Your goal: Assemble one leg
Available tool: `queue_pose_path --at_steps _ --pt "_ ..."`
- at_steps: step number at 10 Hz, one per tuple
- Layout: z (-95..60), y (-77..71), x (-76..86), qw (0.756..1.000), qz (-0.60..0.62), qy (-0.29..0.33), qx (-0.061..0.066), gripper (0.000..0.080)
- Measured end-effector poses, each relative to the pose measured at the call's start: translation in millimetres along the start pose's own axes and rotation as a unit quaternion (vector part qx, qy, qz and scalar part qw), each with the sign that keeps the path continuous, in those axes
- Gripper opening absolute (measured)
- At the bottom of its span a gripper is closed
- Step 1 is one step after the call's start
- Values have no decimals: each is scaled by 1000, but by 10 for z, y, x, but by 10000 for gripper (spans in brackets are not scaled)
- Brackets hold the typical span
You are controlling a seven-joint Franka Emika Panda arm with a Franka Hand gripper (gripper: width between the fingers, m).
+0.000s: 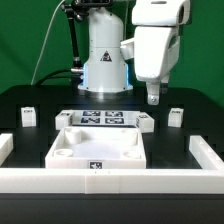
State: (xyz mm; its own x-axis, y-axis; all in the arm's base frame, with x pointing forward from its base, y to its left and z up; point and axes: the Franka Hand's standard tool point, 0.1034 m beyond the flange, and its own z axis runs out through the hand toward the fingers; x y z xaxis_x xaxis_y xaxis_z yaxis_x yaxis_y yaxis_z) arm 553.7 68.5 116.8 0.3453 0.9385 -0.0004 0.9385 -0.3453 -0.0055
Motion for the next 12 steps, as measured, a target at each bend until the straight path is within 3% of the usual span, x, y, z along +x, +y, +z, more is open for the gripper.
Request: queue_pose_path --at_steps 3,5,8,12 --pt "14 -2 -15 1000 -1 0 1 649" --pt "210 -83 -208 996 -83 13 -24 649" --pt "371 -180 -495 996 -83 11 -17 649" --pt "370 -180 -482 997 -81 11 -17 649"
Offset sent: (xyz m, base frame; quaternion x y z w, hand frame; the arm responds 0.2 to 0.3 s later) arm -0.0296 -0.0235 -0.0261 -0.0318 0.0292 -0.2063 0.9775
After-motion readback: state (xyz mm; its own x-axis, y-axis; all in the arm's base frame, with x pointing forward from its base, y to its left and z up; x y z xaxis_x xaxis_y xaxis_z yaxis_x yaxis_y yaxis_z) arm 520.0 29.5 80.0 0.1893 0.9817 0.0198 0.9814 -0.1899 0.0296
